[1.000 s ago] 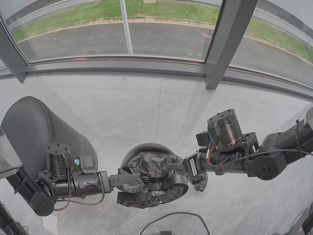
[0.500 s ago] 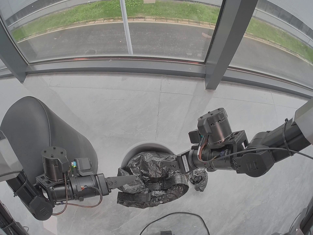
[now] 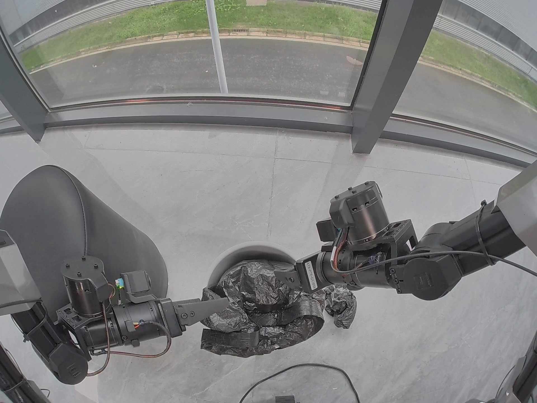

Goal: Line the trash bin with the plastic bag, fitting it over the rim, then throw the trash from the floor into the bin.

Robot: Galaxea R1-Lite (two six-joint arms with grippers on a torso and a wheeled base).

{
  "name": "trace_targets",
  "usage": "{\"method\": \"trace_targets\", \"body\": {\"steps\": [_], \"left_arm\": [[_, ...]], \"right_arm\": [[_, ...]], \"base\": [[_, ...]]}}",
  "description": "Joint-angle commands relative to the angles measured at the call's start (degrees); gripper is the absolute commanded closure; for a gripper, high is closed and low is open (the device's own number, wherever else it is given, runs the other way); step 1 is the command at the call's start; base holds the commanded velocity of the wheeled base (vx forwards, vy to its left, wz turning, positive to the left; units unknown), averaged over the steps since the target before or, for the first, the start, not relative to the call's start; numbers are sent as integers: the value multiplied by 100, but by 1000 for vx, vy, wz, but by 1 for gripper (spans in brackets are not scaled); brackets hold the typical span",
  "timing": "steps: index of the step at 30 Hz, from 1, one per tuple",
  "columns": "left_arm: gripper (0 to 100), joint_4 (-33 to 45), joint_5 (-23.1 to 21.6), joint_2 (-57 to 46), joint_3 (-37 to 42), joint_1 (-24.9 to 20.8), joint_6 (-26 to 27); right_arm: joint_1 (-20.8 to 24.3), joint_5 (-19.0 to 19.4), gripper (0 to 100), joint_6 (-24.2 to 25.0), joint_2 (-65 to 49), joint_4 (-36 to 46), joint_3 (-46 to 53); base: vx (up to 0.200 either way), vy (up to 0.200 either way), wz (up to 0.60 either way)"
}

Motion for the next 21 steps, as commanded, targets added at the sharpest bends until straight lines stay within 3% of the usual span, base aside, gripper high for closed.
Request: {"method": "trace_targets", "body": {"steps": [1,7,13,16,19,21], "left_arm": [[0,-204,-7,4,92,129,199],[0,-389,1,-119,162,112,1394],[0,-450,423,92,232,182,2343],[0,-503,599,241,259,182,2932],[0,-652,696,513,399,165,4031],[0,-749,696,549,487,112,4251]], "right_arm": [[-16,-8,0,59,-41,17,-122],[-51,-26,0,252,-155,298,-526],[-236,-166,0,340,-93,1458,-1634],[-280,-158,0,577,-23,1748,-1880],[-394,-158,0,982,161,2012,-2056],[-403,-149,0,1087,197,2056,-2082]], "base": [[0,0,0],[0,0,0],[0,0,0],[0,0,0],[0,0,0],[0,0,0]]}}
